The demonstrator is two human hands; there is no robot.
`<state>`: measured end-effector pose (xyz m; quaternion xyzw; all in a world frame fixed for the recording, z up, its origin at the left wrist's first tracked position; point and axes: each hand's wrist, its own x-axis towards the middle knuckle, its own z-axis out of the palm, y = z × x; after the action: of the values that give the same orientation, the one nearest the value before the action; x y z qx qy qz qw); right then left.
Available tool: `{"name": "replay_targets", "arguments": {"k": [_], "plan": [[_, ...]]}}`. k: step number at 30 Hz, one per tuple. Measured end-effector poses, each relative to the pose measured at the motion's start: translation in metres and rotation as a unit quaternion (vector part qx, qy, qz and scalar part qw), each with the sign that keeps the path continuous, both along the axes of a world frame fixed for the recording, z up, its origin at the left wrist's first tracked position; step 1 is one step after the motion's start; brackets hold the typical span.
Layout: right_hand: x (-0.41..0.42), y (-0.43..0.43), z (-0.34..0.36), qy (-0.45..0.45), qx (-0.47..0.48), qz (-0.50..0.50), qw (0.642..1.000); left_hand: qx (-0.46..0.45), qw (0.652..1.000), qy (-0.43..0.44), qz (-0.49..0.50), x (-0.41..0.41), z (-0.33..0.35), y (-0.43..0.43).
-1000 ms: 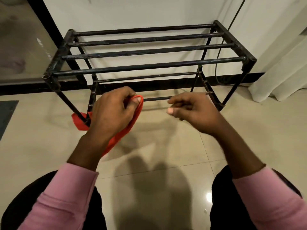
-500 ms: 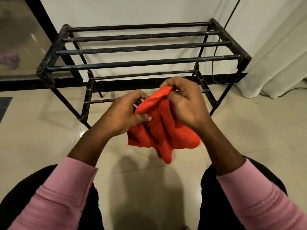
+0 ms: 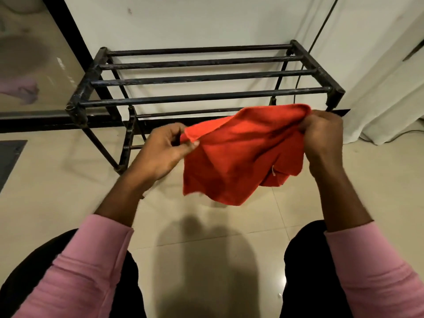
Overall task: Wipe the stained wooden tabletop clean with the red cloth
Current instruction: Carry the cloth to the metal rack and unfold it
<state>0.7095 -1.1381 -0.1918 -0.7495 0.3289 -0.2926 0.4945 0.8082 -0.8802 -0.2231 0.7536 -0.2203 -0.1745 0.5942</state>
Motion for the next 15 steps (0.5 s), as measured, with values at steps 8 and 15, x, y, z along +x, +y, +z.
{"name": "replay_targets", "arguments": {"k": [8, 15], "plan": [[0.006, 0.060, -0.006, 0.077, -0.038, 0.411, 0.908, -0.067, 0.993, -0.093, -0.041, -0.024, 0.004, -0.051], [0.011, 0.036, 0.011, -0.130, -0.056, 0.237, 0.961, 0.283, 0.938, -0.044, -0.196, -0.006, -0.020, 0.000]]}}
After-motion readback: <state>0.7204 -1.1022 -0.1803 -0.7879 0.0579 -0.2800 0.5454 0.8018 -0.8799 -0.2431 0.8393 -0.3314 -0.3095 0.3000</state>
